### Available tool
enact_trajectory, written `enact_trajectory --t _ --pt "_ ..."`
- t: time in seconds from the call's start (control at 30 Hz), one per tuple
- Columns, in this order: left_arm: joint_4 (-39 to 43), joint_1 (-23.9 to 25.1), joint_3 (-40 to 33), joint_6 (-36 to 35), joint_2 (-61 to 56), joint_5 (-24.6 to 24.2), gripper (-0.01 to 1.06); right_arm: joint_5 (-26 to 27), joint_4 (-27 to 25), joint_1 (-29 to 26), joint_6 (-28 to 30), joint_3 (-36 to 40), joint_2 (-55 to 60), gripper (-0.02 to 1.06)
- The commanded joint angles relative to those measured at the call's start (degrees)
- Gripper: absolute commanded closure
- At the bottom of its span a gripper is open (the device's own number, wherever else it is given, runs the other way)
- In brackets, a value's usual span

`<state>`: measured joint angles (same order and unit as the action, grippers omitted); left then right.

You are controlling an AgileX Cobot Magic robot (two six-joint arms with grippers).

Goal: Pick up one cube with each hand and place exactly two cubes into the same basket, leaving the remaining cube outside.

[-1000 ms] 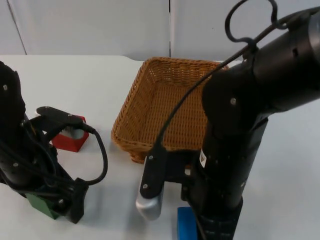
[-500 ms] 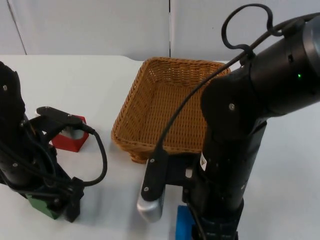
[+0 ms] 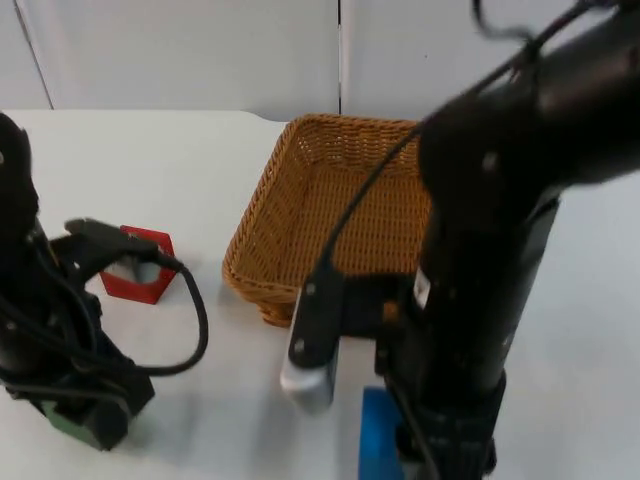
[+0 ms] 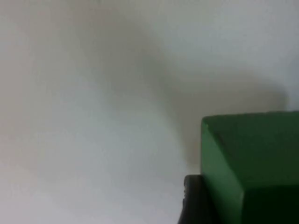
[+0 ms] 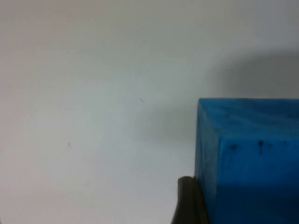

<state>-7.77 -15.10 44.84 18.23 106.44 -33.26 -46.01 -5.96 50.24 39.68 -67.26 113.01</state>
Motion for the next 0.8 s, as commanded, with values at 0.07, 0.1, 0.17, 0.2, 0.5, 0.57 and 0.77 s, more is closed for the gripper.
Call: enact_trajectory --t 0.07,0.1,0.17,0.2,0.5,0.57,0.77 --pt "-0.1 -0.2 0.1 -3.4 -6.0 -4.5 1.05 -1.5 -0.1 0.3 -0.4 0.1 -7.0 1.05" --pt "-0.1 -0.2 0.1 -3.9 -7.7 -5.5 1.05 -1.4 -0.1 0.3 -0.4 0.1 -8.9 1.05" --pt "-0.1 -0.2 0.1 -4.4 -9.5 -6.6 1.05 -1.3 -0.1 0.2 -0.7 0.1 -10.7 1.05" --pt "-0.1 -0.2 0.1 -4.7 -10.4 -7.1 1.05 -1.1 -0.1 0.2 -1.0 0.1 -11.6 1.05" --pt "-0.6 -0.2 0.1 -7.1 -24.3 -12.0 1.05 -1.2 -0.1 0.2 -4.3 0.1 -21.7 1.05" --pt "-0.8 -0.2 0.1 -7.2 -28.1 -13.7 1.05 -2.1 -0.1 0.2 -4.6 0.1 -23.2 1.05" --pt "-0.8 -0.2 0.1 -7.6 -34.1 -16.0 1.05 -2.6 -0.1 0.2 -6.3 0.1 -24.6 1.05"
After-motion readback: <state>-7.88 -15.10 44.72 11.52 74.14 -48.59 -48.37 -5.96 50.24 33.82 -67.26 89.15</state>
